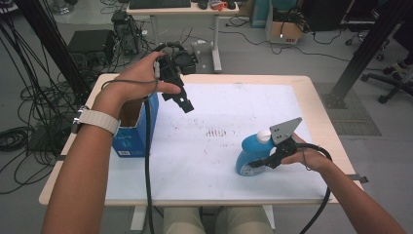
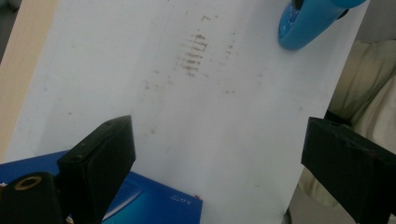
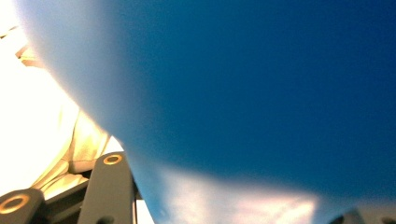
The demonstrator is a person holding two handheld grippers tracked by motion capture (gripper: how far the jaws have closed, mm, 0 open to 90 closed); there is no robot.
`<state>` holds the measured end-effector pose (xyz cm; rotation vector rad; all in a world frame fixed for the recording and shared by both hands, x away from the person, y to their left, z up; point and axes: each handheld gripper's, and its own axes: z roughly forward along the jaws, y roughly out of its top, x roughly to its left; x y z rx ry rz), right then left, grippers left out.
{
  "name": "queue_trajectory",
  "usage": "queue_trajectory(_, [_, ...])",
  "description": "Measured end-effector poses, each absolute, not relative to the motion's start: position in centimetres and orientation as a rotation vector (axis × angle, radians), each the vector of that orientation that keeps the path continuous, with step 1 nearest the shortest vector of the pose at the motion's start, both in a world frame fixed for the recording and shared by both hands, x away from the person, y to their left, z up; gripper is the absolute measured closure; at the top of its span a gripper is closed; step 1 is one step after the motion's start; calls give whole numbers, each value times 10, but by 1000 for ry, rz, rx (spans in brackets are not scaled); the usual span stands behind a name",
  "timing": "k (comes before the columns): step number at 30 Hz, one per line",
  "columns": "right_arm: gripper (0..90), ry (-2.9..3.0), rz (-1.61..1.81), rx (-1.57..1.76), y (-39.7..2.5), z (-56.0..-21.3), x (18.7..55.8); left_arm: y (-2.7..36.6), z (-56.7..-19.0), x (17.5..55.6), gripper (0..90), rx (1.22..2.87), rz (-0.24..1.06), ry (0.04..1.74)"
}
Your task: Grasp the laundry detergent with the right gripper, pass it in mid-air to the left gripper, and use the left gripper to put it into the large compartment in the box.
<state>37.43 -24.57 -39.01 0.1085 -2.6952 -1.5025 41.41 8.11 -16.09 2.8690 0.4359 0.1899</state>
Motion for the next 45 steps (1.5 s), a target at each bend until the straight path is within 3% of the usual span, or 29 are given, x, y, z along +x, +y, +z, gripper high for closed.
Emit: queue_trajectory(45, [432, -2693, -1483, 110, -245, -389, 375, 84, -159, 412, 101, 2860, 197, 449])
